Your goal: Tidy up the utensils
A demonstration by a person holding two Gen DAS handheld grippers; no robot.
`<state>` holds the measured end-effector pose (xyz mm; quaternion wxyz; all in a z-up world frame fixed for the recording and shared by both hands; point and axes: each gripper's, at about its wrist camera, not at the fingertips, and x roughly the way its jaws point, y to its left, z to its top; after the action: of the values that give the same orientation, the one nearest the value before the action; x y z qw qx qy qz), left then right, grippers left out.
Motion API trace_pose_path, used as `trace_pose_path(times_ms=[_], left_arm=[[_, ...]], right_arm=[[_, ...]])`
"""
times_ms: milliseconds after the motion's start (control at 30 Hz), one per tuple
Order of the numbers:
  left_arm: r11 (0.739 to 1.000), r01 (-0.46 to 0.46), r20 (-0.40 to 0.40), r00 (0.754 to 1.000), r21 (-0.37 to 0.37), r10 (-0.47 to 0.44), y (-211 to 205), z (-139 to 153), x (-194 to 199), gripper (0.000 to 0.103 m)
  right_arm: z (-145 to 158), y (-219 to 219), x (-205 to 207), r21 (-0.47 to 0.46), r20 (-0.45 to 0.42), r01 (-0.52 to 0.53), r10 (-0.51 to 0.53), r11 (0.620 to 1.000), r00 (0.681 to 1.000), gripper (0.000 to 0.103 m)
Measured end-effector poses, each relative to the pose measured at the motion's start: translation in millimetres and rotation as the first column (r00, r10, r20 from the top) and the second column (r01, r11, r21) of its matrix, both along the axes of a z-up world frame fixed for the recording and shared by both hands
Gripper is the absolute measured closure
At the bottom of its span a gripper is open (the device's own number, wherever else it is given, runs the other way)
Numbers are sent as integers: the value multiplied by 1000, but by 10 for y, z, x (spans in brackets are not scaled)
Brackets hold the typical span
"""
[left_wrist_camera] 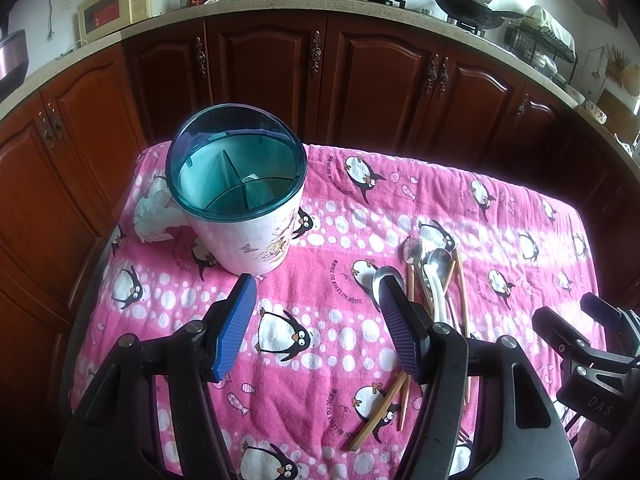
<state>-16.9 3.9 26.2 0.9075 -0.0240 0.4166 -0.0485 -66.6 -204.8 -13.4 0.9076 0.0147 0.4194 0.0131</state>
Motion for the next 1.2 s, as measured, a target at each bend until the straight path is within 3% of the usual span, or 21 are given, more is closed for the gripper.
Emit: trace_pose_path(times_ms=[700, 900, 967, 1033, 1200], left_arm=[[1000, 4, -1, 1000, 3, -4, -11, -22, -1, 40], [1000, 19, -20, 1000, 0, -19, 6, -78, 15, 40], [999, 33, -42, 999, -3, -33, 19, -159, 26, 40], [999, 53, -73, 996, -12, -53, 16, -253, 44, 40], [995, 81, -152, 984, -55, -89, -11, -501, 148, 44]], right_arm=[[-6, -11, 24, 1, -7, 3, -3, 1000, 1000, 9], [-151, -88, 57, 31, -33, -9, 10, 999, 999, 9], [-289, -129, 112, 79, -69, -25, 31, 997, 997, 17], [-446, -135, 204, 138, -114, -51, 67, 989, 991, 42], [-678, 51, 458, 238, -159, -119, 160, 964, 974, 60]])
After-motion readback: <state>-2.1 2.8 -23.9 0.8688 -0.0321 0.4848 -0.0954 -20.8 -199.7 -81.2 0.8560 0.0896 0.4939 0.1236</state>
